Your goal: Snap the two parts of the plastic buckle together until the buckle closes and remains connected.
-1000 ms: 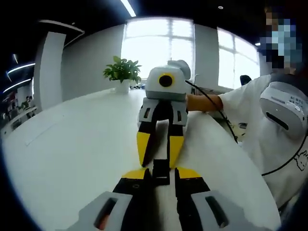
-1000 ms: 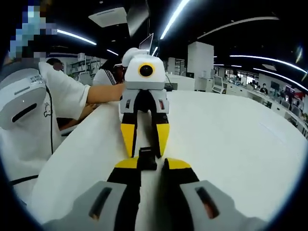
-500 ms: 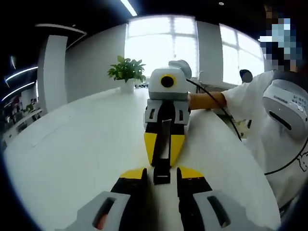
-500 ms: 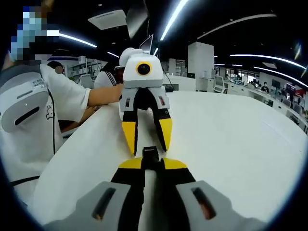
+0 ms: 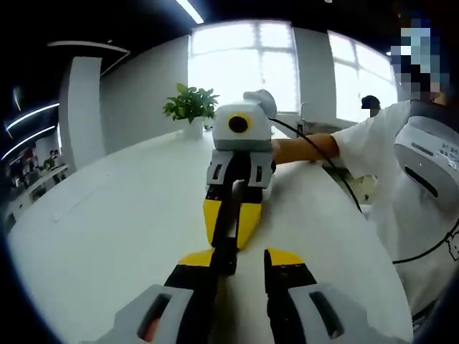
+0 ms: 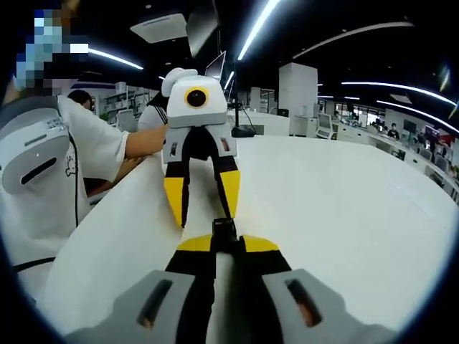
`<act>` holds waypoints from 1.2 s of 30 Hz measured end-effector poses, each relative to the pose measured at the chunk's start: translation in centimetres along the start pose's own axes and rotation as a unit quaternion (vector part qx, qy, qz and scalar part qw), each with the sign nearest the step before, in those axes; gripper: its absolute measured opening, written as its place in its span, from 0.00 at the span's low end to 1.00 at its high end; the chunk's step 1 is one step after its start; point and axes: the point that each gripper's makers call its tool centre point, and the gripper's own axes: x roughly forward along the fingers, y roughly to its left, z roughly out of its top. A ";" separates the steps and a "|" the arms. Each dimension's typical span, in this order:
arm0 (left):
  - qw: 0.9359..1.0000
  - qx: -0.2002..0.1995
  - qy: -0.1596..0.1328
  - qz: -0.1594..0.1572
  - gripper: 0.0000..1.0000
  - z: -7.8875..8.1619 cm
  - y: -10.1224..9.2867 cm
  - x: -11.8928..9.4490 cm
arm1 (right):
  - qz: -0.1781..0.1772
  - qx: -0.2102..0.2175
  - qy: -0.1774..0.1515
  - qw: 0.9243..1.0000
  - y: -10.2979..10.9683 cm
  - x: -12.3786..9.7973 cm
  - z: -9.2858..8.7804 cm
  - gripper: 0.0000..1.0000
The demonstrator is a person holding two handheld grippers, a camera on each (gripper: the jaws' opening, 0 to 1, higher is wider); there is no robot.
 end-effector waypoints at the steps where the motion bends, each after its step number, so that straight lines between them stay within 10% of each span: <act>1: 1.000 -0.002 -0.001 0.005 0.25 0.0 0.1 0.0 | -0.001 0.000 -0.001 1.000 -0.1 0.0 0.0 0.12; 36: 0.996 -0.045 -0.008 0.075 0.23 -0.8 2.3 -1.3 | -0.051 0.005 0.013 0.999 -10.8 0.4 -0.4 0.12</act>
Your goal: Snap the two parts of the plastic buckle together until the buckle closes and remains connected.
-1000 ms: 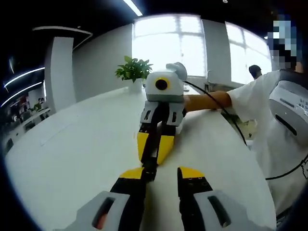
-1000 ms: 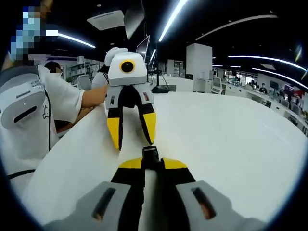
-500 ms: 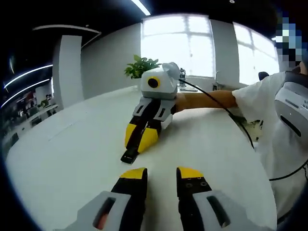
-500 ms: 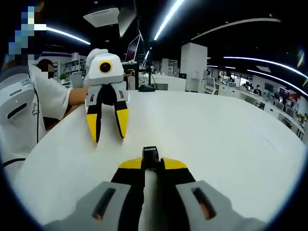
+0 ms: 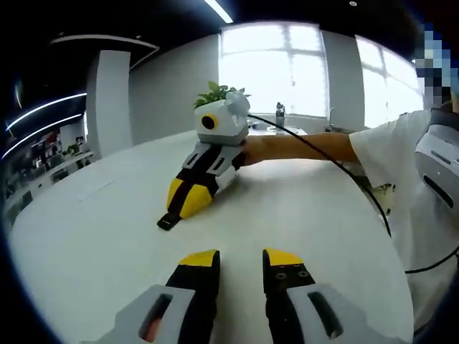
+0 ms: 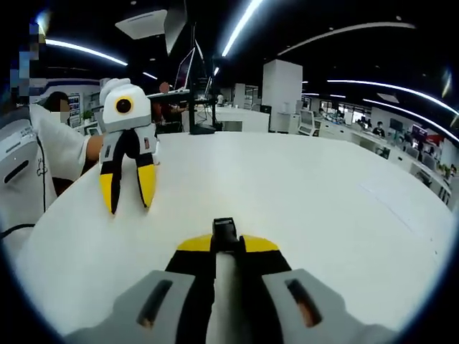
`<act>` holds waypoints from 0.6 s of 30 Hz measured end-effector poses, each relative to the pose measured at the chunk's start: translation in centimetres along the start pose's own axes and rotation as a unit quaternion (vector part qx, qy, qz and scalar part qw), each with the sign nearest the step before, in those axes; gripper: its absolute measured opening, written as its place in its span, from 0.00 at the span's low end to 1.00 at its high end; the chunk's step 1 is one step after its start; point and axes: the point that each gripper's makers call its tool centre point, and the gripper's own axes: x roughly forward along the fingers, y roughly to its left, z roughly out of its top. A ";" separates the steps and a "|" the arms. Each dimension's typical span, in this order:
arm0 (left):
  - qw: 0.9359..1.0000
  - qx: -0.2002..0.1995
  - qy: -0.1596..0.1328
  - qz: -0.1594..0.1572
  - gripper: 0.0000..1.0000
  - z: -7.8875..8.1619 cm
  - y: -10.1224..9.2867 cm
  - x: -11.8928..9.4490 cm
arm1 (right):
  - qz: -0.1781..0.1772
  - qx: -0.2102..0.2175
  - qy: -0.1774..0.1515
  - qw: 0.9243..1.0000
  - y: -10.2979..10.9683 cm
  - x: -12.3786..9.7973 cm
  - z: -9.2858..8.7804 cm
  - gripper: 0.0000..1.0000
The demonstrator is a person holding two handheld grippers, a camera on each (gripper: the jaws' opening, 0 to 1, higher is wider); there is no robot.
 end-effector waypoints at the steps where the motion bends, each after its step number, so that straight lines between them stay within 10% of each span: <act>1: 1.000 -0.001 -0.002 0.000 0.23 0.0 0.0 0.0 | 0.000 0.001 -0.002 1.000 0.0 0.0 0.0 0.12; 18: 0.999 -0.011 -0.025 0.020 0.24 1.0 0.2 -0.6 | -0.028 0.009 -0.062 0.998 0.6 -2.1 2.6 0.17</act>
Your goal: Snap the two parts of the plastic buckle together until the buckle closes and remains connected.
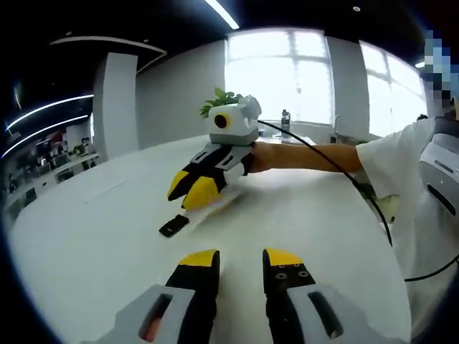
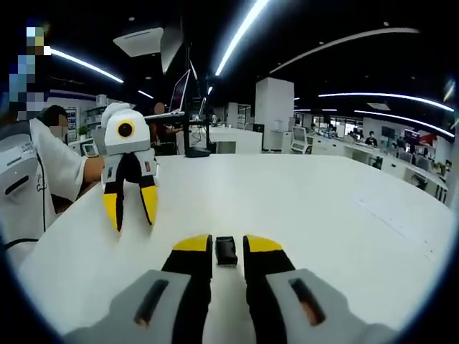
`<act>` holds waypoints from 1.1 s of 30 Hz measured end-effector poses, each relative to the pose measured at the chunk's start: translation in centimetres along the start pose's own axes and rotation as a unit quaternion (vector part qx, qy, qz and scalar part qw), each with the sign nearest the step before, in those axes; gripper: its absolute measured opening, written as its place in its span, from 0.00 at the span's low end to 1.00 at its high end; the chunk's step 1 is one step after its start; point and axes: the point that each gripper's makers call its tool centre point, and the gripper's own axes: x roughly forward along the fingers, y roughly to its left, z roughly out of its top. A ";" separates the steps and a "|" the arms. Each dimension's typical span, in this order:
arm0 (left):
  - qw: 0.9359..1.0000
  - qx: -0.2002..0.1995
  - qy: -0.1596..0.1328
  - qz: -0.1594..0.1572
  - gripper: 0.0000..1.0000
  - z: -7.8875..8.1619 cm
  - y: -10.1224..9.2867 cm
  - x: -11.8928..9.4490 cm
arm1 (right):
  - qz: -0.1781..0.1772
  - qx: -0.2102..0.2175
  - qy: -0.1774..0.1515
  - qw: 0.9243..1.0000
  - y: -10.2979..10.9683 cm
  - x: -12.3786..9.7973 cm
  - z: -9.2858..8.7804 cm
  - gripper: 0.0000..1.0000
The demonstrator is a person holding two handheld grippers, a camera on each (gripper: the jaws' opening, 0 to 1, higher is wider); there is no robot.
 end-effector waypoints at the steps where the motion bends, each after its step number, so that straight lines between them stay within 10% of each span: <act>1: 1.000 -0.002 -0.004 0.004 0.24 0.2 0.1 -0.1 | -0.004 0.000 0.000 1.000 0.1 -0.2 0.1 0.19; 25: 0.985 -0.069 -0.094 0.127 0.63 3.6 2.2 -3.9 | -0.104 -0.019 -0.059 0.993 6.1 -5.4 5.6 0.60; 33: 0.979 -0.071 -0.113 0.154 0.68 5.0 1.5 -5.6 | -0.159 -0.029 -0.028 0.986 7.8 -8.0 5.7 0.65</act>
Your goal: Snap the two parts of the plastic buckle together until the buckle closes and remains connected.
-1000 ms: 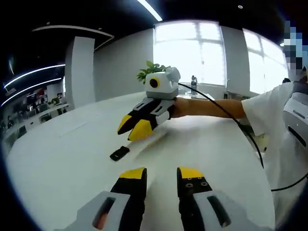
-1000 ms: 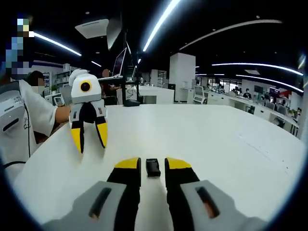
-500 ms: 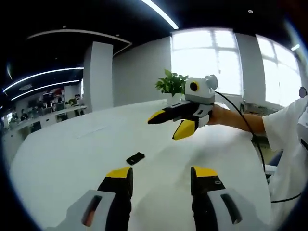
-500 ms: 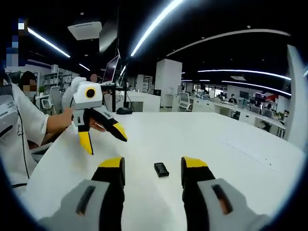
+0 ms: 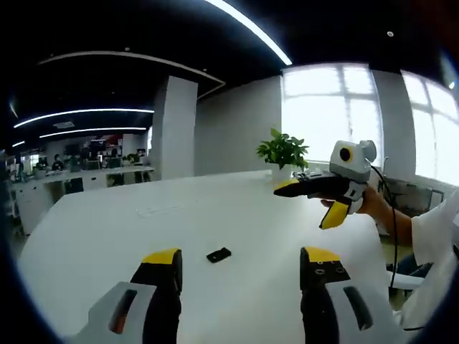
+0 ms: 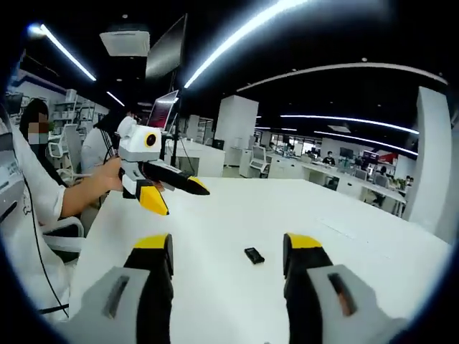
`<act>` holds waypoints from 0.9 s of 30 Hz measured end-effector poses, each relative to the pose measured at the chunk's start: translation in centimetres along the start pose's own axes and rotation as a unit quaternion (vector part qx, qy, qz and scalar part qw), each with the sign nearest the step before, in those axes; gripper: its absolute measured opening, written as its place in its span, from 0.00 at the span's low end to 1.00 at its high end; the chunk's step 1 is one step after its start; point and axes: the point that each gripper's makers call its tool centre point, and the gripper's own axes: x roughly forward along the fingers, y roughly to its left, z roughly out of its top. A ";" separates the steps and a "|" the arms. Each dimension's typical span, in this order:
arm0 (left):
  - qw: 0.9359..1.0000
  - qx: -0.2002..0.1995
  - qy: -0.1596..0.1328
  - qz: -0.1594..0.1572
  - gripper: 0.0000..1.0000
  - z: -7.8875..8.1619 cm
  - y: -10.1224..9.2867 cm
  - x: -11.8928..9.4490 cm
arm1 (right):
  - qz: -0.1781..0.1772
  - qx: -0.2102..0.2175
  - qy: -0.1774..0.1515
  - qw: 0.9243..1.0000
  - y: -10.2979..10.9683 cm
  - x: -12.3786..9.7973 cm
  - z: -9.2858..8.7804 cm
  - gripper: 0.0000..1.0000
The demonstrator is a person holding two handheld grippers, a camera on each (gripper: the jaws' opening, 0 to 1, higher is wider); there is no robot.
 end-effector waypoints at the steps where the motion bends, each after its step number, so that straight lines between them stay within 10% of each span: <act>1: 1.000 0.004 0.000 0.004 0.69 0.1 -0.2 -0.2 | -0.015 0.009 0.007 1.000 -0.2 -0.6 -0.2 0.69; 12: 0.997 -0.010 -0.038 0.069 0.69 2.1 0.7 -3.5 | -0.095 0.042 0.022 0.994 -0.9 -4.1 -0.9 0.80; 27: 0.996 -0.002 -0.026 0.090 0.72 0.9 -0.2 -7.4 | -0.143 0.064 0.057 0.986 0.9 -7.9 -2.3 0.98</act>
